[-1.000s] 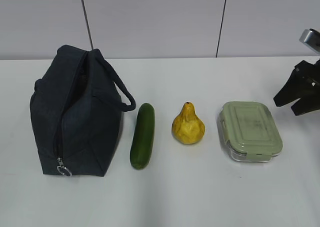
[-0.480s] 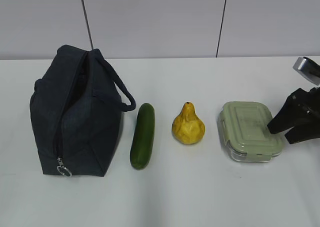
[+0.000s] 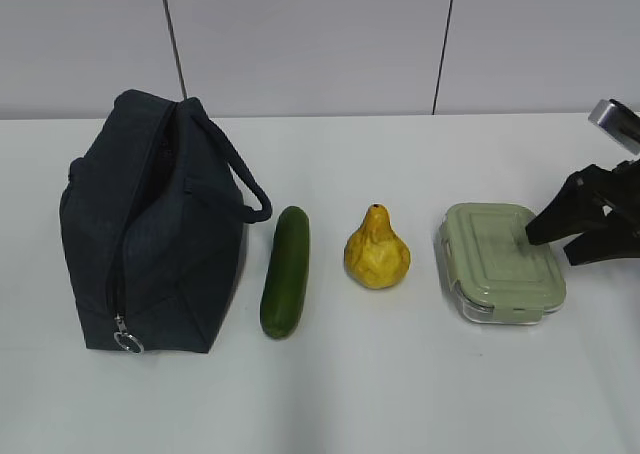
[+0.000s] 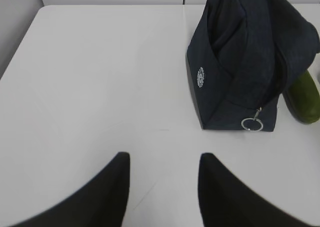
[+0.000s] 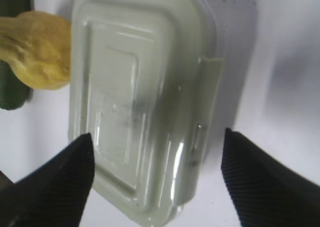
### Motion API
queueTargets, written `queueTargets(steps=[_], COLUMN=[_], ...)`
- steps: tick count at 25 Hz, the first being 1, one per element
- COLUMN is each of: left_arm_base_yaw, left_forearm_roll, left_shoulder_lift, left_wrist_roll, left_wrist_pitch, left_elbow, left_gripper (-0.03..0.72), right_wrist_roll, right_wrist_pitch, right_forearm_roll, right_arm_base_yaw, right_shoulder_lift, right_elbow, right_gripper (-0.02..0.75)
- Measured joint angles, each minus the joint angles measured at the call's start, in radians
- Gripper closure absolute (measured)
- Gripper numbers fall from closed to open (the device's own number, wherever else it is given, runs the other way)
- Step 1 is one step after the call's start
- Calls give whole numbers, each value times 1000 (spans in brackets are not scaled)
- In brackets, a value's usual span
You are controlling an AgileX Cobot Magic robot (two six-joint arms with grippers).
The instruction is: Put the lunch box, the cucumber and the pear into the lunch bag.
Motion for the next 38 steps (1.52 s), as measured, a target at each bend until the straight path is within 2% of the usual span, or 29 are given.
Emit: queueTargets(steps=[3,22,30,38], left_arm_base_yaw=[0,0,0,0], left_forearm_roll=[0,0,0,0], left_shoulder_lift=[0,0,0,0], left_wrist_roll=[0,0,0,0], left_wrist_pitch=[0,0,0,0], left_elbow=[0,0,0,0], left_gripper=[412,412,412,412], right_wrist_roll=[-26,-56,-106,-112], right_wrist_pitch=[0,-5,19,44], right_forearm_roll=[38,81,165,161], right_arm_base_yaw=[0,0,0,0], right_shoulder_lift=[0,103,149,155], right_elbow=[0,0,-2,-33], right_gripper=[121,127,139,146])
